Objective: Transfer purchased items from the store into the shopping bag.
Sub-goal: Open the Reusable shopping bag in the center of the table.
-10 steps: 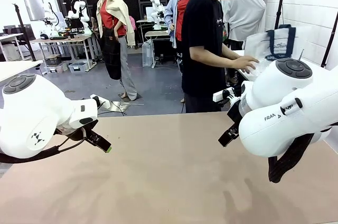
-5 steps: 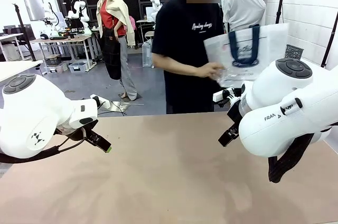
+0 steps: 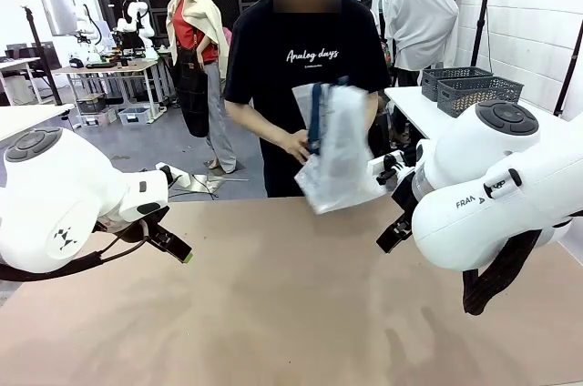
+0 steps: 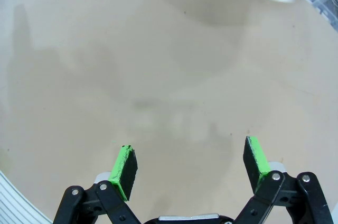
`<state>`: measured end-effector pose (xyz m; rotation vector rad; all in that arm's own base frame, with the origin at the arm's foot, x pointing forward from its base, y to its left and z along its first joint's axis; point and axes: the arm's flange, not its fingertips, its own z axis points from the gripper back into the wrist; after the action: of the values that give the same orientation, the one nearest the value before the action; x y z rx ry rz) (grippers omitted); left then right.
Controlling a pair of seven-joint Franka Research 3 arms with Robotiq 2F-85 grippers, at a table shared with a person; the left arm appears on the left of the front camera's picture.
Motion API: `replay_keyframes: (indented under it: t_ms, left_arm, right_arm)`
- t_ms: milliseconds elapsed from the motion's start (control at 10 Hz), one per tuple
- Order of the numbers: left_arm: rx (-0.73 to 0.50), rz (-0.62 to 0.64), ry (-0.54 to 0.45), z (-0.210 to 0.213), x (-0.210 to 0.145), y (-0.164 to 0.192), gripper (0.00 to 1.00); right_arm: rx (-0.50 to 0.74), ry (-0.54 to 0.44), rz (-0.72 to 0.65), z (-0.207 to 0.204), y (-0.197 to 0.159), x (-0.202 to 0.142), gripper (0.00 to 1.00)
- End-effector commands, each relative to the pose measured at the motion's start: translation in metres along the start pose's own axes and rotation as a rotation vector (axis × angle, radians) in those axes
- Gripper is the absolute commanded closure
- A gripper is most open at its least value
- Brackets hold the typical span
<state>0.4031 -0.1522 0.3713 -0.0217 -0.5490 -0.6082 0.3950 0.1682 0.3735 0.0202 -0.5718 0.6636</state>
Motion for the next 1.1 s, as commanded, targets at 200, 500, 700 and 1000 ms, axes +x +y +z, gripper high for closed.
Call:
replay_keyframes:
  t_ms: [200, 500, 700, 1000]
  left_arm:
    - [0.001, 0.002, 0.000, 0.0000, -0.0003, 0.0011, 0.00]
    - [0.001, 0.002, 0.000, 0.0000, -0.0003, 0.0011, 0.00]
    - [0.001, 0.002, 0.000, 0.0000, -0.0003, 0.0011, 0.00]
    - [0.001, 0.002, 0.000, 0.0000, -0.0003, 0.0011, 0.00]
  right_arm:
    - [0.000, 0.000, 0.000, 0.0000, -0.0001, 0.0000, 0.00]
    - [0.000, 0.000, 0.000, 0.0000, -0.0001, 0.0000, 0.00]
    - [0.000, 0.000, 0.000, 0.0000, -0.0001, 0.0000, 0.00]
    - [0.000, 0.000, 0.000, 0.0000, -0.0001, 0.0000, 0.00]
